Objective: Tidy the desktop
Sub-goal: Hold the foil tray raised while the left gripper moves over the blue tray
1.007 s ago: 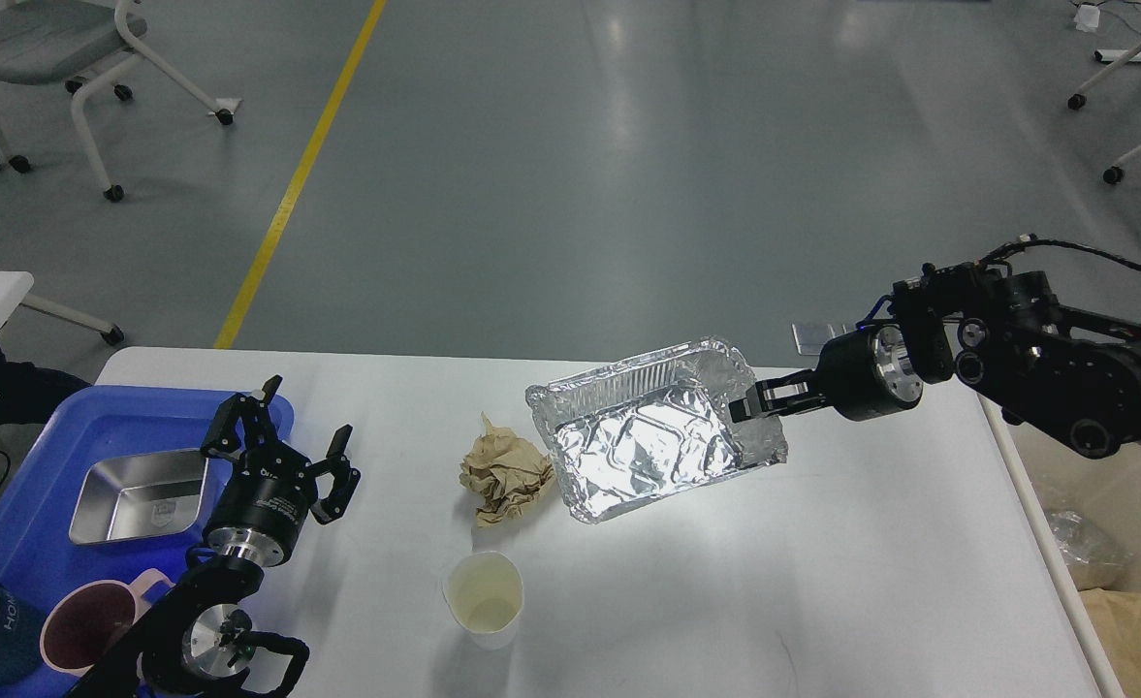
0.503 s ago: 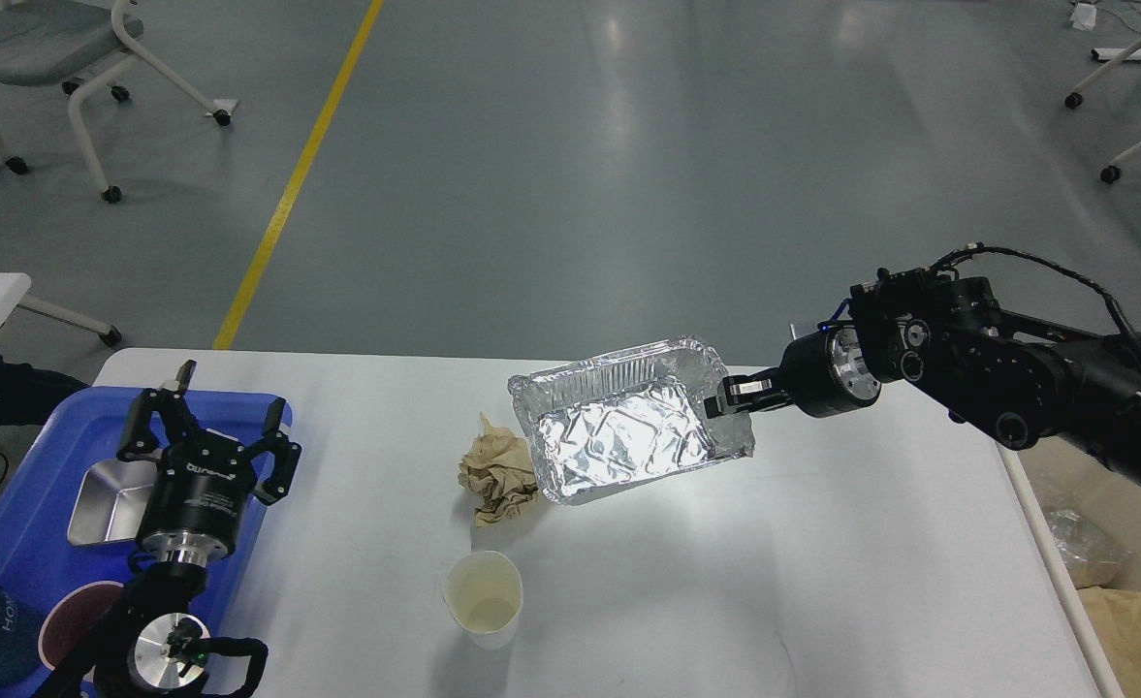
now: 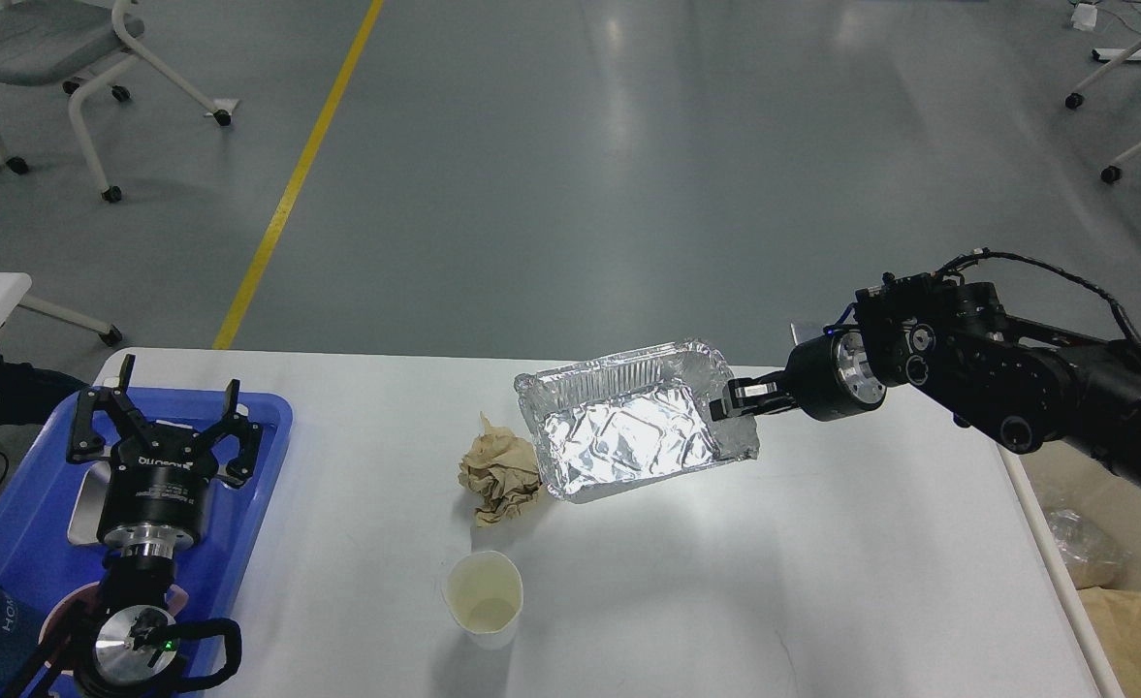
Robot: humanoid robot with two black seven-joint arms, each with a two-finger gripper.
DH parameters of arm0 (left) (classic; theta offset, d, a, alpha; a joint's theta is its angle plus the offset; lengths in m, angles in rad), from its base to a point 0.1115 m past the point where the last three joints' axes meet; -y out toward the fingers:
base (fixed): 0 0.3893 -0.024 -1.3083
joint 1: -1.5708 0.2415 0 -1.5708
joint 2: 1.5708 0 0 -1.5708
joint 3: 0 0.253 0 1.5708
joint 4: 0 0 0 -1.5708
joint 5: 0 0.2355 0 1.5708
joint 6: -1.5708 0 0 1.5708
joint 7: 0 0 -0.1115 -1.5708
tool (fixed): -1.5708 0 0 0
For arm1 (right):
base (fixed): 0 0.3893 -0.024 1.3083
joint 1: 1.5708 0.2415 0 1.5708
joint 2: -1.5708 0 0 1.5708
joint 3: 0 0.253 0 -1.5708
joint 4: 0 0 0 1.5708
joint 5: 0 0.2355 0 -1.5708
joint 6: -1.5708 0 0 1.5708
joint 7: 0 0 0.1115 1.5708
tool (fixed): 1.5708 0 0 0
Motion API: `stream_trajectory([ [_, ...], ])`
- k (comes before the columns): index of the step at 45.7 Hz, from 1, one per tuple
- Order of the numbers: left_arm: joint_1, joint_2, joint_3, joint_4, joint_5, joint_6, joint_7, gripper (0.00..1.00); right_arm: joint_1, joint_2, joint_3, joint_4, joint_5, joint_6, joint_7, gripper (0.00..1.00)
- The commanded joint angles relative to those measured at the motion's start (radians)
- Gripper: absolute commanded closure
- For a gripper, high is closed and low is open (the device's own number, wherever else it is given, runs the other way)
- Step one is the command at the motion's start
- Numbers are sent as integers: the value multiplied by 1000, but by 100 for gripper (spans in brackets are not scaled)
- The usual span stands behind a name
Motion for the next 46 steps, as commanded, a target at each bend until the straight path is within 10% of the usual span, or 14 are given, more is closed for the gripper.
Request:
stream_trajectory([
  [1,-10,35,56,-4,3,54,0,4,0,0,0,-1,-1,0,0,100],
  [25,-49,85,118,-86,65,146,18,4,-6,-8,0,-1,16,-9,6,100],
  [33,-30,375,332,-273,68,295,30,4,-22,-11,0,5,16,-11,3,100],
  [46,-2,792,497,-438,75,292,35,4,-25,-11,0,3,15,-11,3,100],
])
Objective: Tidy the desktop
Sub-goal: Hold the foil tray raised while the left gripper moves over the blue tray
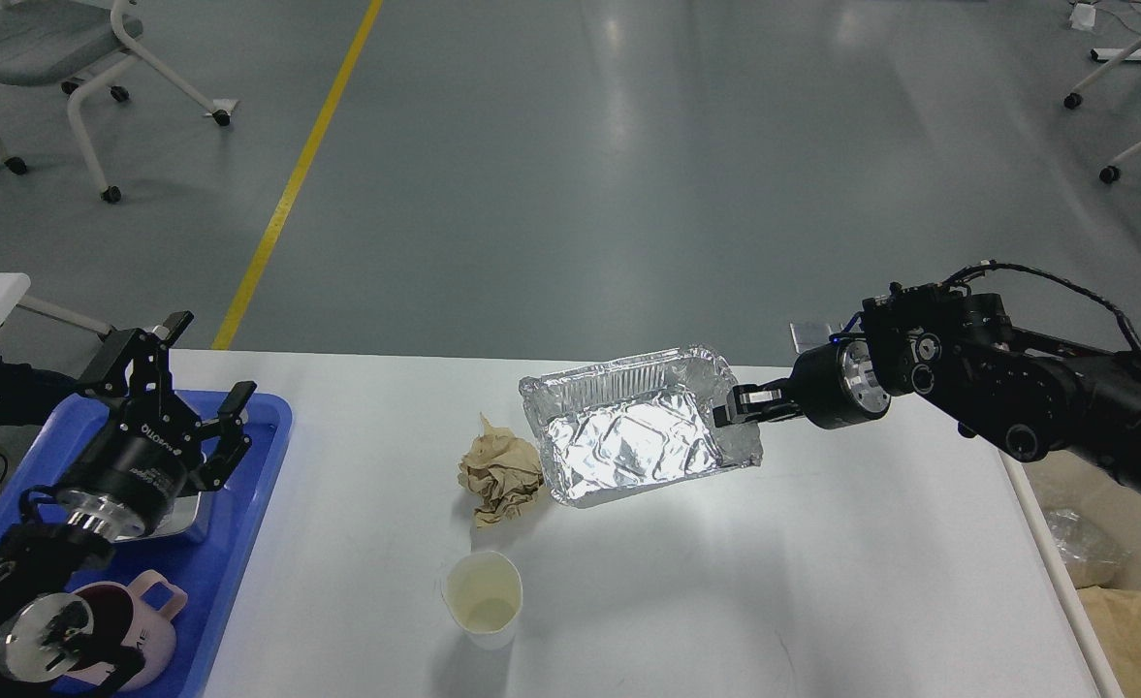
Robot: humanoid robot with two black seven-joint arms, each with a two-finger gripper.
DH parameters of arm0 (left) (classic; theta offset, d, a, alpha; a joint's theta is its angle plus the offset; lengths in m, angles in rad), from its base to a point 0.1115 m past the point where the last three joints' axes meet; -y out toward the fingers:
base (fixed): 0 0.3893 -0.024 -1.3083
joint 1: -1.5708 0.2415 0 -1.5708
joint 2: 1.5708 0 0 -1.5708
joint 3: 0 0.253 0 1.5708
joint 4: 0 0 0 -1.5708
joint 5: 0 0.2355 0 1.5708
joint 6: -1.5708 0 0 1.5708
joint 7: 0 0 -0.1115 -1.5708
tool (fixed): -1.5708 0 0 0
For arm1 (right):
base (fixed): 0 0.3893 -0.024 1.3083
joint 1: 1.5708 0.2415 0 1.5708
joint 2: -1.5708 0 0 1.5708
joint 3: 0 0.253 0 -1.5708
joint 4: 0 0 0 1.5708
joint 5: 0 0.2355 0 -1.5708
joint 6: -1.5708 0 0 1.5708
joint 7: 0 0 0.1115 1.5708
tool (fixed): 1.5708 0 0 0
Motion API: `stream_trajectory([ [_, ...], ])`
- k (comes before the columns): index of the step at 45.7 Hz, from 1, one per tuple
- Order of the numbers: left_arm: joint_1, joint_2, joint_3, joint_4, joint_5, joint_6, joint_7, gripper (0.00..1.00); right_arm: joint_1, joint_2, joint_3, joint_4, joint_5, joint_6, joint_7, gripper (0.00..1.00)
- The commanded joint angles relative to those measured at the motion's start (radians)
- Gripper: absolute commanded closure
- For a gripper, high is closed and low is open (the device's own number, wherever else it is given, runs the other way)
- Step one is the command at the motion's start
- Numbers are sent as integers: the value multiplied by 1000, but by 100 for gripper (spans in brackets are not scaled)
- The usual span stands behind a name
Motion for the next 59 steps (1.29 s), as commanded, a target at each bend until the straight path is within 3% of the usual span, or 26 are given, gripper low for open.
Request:
stream_trajectory([
  [1,0,199,67,-47,1,-8,1,4,-2,0,-1,0,-2,0,0,100],
  [20,-14,738,138,-108,193,-191,4,4,-2,9,-1,-3,-4,-2,0,100],
  [30,-35,876,136,-124,269,-229,4,4,-3,0,-1,-2,-4,-3,0,100],
  [38,-47,825,131,-159,527,-252,4,4,-3,2,-1,-2,-5,-3,0,100],
  [48,-119,608,138,-121,762,-379,14,4,-3,6,-1,-2,-7,-3,-1,100],
  [54,-156,456,147,-59,894,-424,52,4,-3,9,-1,-2,-7,-5,-1,100],
  [59,-185,338,196,2,954,-439,57,4,-5,8,-1,-2,-7,-8,-1,100],
])
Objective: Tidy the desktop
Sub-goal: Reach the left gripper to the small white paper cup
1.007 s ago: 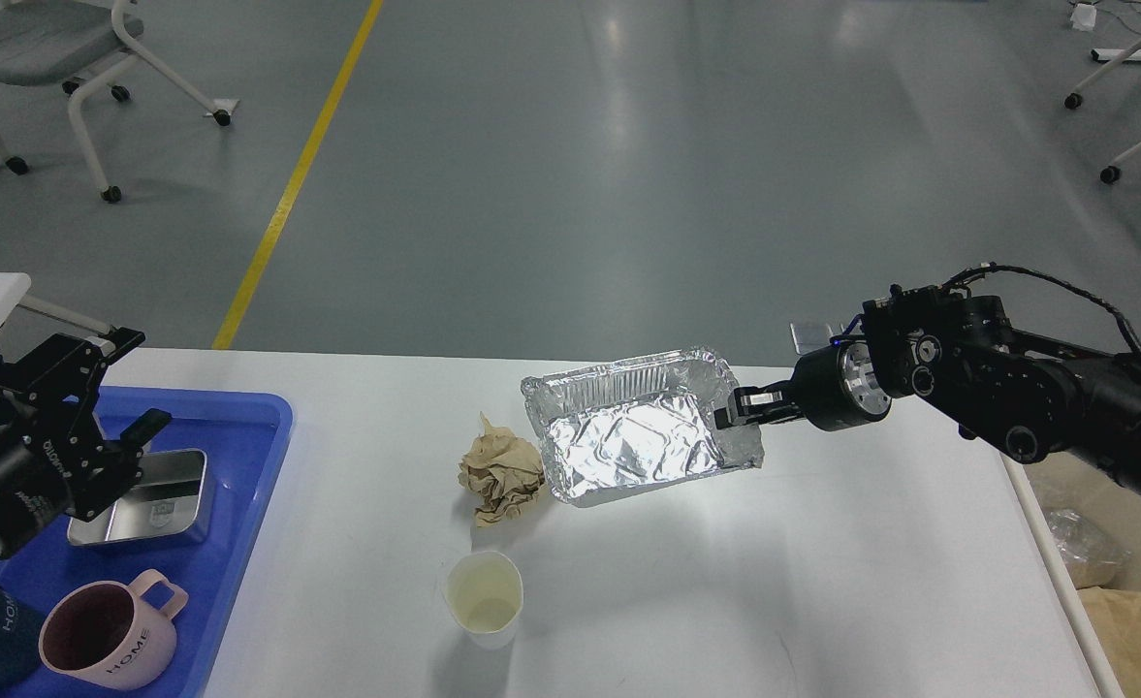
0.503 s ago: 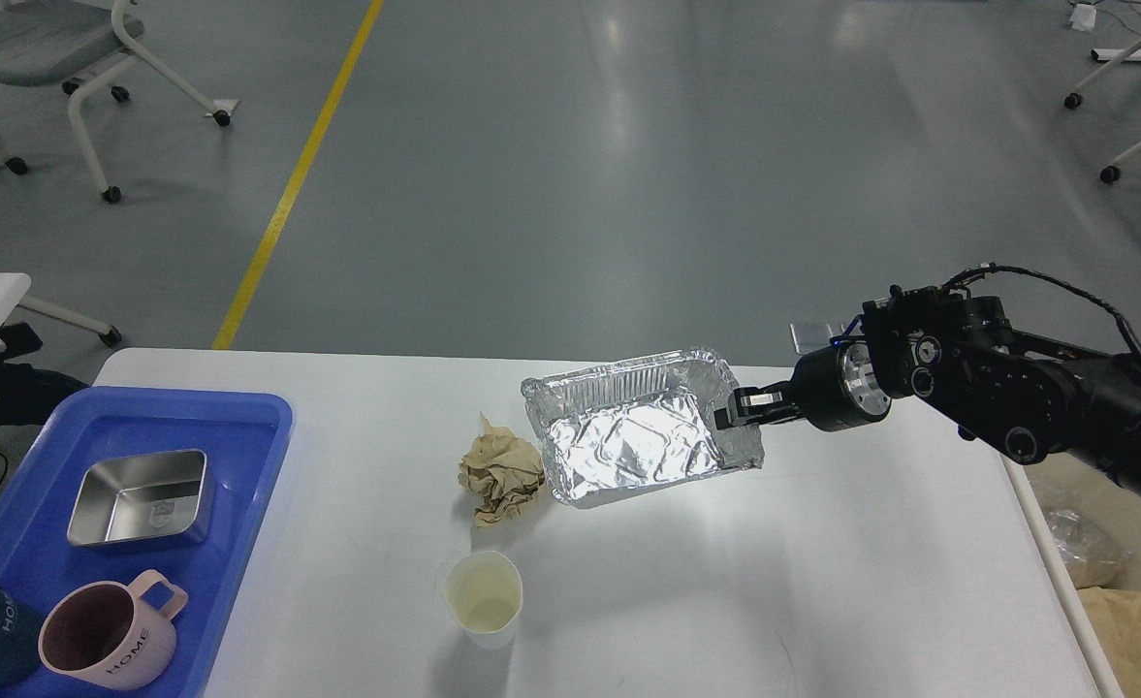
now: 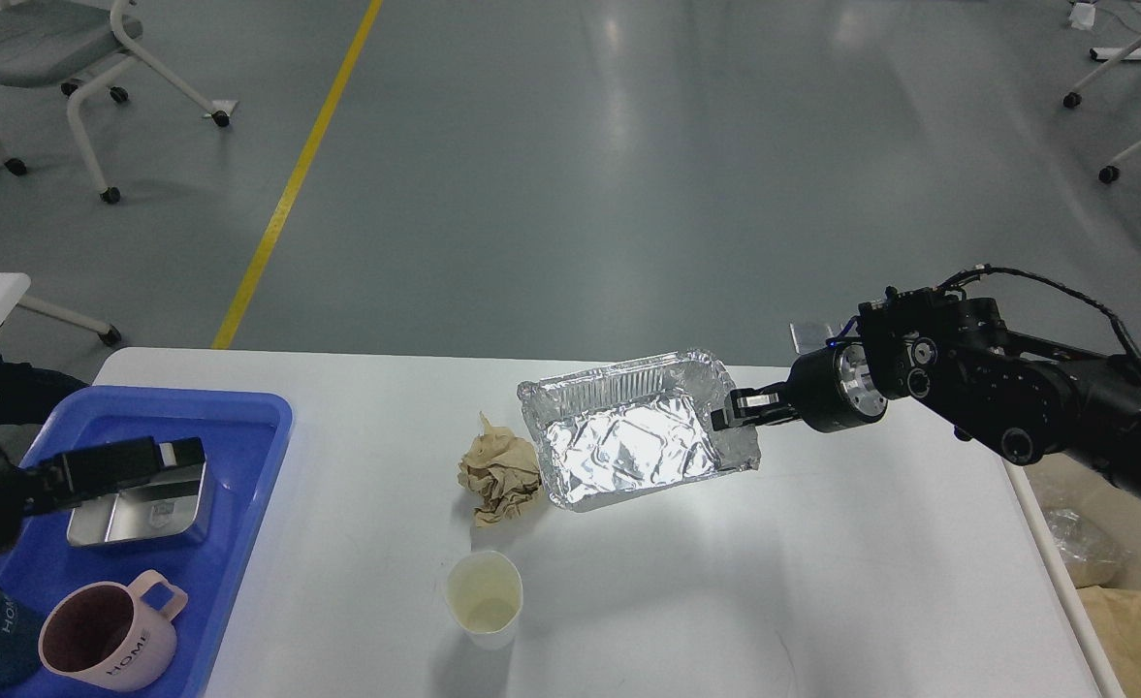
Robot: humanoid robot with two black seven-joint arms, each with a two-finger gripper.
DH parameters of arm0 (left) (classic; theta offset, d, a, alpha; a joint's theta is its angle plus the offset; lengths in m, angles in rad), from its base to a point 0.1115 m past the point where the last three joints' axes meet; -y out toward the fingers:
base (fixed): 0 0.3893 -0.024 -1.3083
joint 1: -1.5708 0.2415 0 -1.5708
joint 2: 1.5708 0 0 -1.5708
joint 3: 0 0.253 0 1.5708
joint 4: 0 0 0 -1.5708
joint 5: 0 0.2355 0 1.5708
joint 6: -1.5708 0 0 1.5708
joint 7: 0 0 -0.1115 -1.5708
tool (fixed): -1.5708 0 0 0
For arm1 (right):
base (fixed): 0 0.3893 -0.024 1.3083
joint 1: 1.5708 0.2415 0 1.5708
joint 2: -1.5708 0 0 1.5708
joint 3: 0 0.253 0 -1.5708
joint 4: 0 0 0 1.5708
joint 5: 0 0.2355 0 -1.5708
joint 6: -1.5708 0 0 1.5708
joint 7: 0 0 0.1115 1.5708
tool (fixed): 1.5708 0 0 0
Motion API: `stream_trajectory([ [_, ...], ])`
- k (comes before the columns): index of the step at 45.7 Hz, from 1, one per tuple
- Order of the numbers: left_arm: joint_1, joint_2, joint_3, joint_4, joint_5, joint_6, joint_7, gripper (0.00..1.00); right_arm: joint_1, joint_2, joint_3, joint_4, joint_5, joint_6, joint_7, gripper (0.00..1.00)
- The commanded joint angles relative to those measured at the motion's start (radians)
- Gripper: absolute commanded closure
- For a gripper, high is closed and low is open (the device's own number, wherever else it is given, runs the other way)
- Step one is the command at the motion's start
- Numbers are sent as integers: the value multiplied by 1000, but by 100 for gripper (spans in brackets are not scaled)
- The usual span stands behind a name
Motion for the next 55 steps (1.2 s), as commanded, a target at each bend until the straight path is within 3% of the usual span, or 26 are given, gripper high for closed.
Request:
stream_trajectory([
  [1,-39,-138,67,67,66,-21,9,4,-3,-2,0,0,1,-3,0,100],
  [13,-278,-342,371,197,90,-11,9,4,-27,2,0,-3,0,-14,-2,100],
  [23,-432,-467,565,214,92,-14,24,4,-27,4,-34,-2,5,-32,-2,100],
  [42,-500,-519,690,272,93,-10,75,4,-26,5,-34,1,6,-32,-2,100],
  [55,-496,-582,694,298,93,12,75,17,-26,5,-34,1,8,-32,-2,100],
])
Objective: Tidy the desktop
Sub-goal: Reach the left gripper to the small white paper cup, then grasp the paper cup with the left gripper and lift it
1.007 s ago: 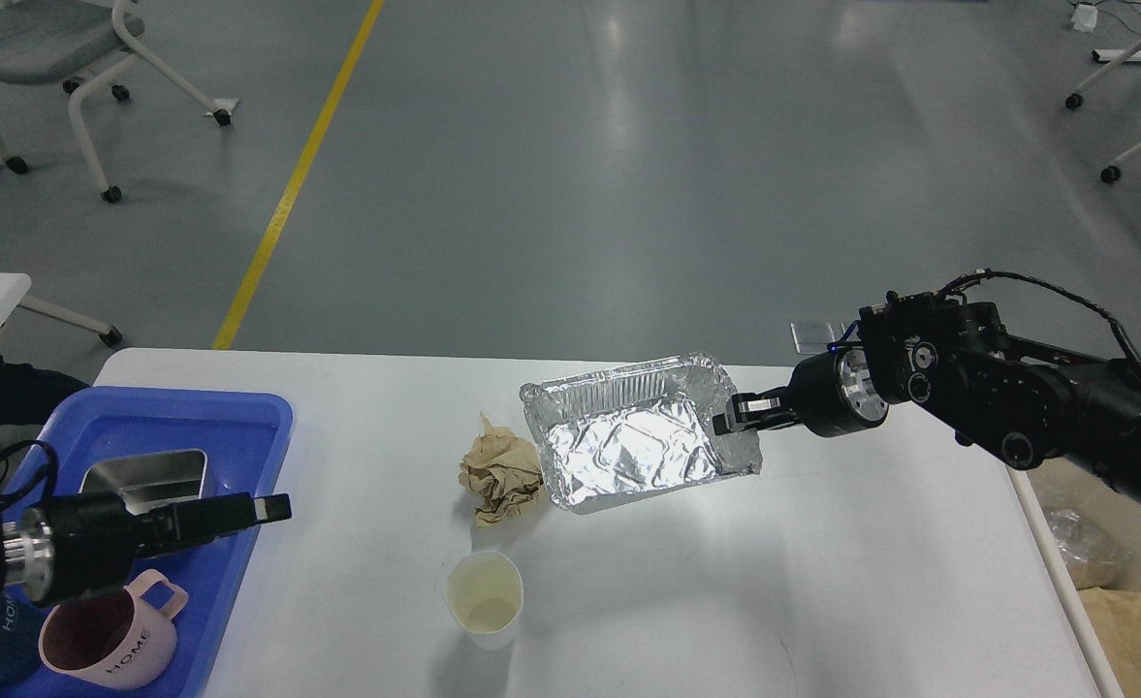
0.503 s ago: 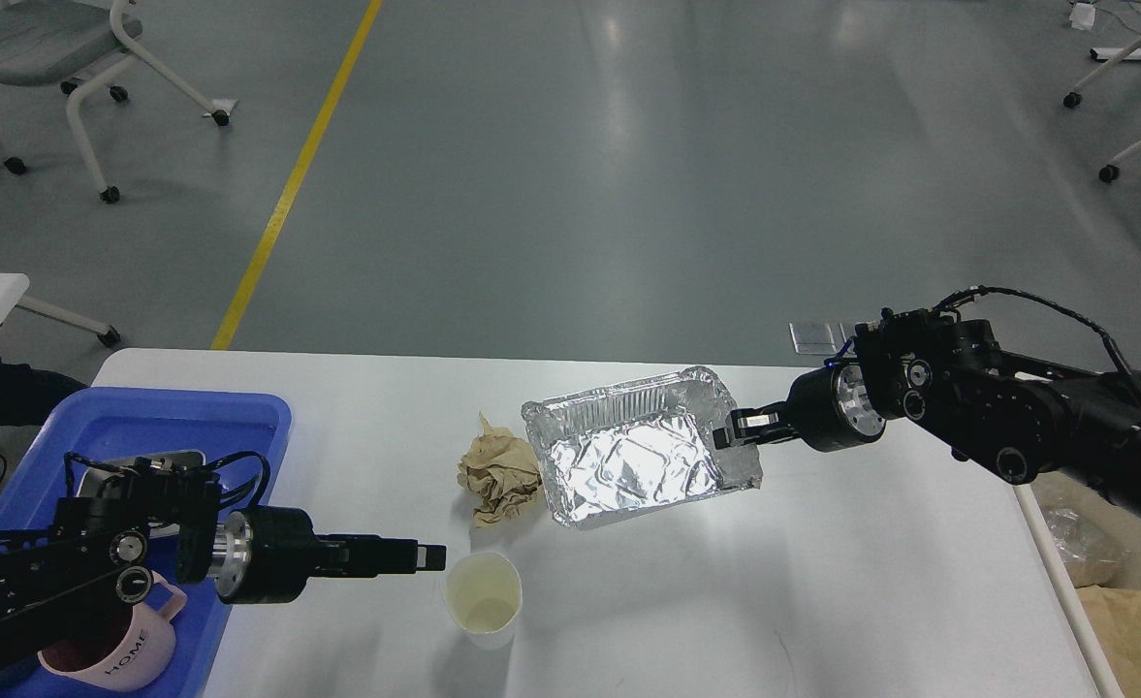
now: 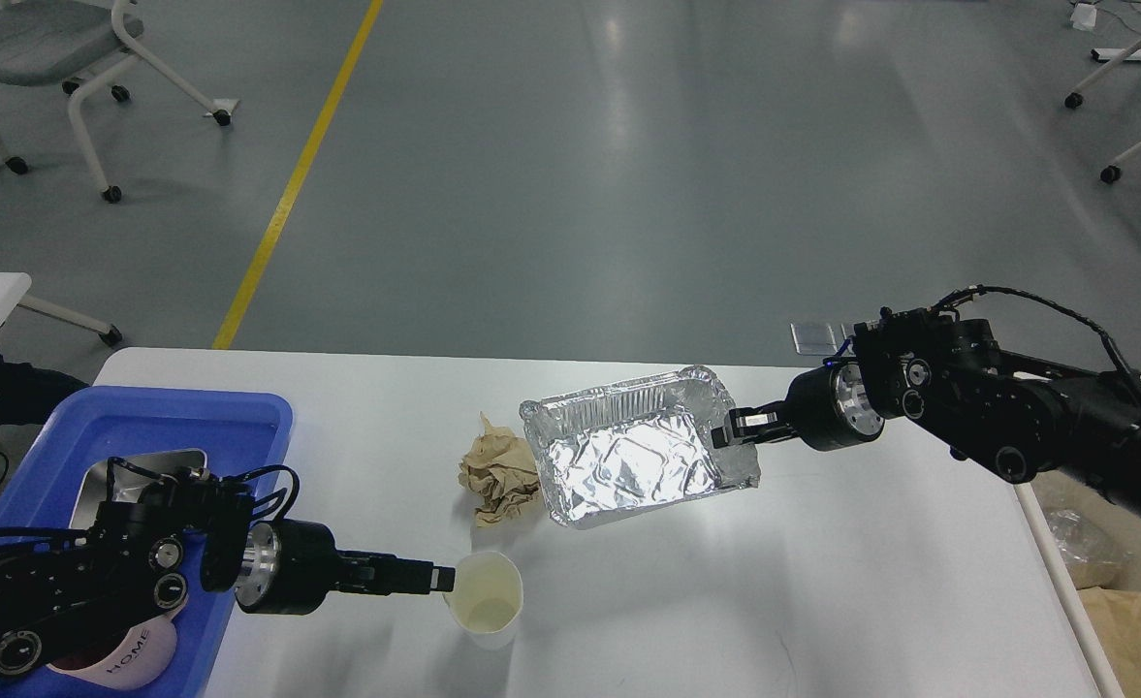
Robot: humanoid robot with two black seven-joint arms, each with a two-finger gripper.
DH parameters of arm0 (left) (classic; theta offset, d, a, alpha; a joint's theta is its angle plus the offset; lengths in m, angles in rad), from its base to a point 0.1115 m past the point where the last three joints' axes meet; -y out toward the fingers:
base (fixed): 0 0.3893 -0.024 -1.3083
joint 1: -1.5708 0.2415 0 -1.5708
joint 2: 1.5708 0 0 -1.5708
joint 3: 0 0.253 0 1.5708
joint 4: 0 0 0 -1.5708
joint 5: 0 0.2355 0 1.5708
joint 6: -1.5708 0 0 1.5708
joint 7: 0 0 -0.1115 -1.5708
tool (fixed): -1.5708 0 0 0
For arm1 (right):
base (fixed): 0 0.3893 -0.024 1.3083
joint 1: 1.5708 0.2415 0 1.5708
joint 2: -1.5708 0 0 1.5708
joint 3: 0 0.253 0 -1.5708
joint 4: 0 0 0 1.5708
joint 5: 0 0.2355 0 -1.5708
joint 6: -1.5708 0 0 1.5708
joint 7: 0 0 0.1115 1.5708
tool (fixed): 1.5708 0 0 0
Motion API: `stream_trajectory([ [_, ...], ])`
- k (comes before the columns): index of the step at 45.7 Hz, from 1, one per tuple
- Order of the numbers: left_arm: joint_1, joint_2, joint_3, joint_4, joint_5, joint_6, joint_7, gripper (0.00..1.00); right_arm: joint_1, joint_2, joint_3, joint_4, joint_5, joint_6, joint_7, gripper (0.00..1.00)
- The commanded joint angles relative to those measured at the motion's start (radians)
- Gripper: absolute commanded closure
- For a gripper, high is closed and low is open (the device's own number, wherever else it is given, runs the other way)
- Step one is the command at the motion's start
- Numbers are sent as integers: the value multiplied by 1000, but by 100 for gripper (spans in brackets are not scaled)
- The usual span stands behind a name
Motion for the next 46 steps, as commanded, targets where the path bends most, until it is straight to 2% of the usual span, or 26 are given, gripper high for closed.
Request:
stream_trajectory([
  [1,4,-30,1,13,0,7,0,19,0,0,0,1,1,0,0,100],
  [6,7,-50,3,19,12,8,0,33,2,0,0,0,1,0,0,100],
  [11,13,-67,3,33,66,8,-4,55,2,0,0,0,1,0,0,100],
  [19,13,-72,6,34,77,4,-23,76,3,0,0,-2,1,-1,0,100],
  [22,12,-67,19,31,81,4,-55,90,3,0,0,-3,1,-1,0,100],
  [24,9,-64,36,25,92,4,-98,94,3,0,0,-3,1,-3,0,100],
  [26,7,-64,47,24,106,5,-122,98,3,0,0,-3,1,-3,0,100],
  [39,2,-47,47,15,140,4,-141,100,3,-2,0,-3,1,-3,0,100],
  [46,-24,45,38,-54,138,-2,-147,100,3,0,0,-5,1,-3,0,100],
])
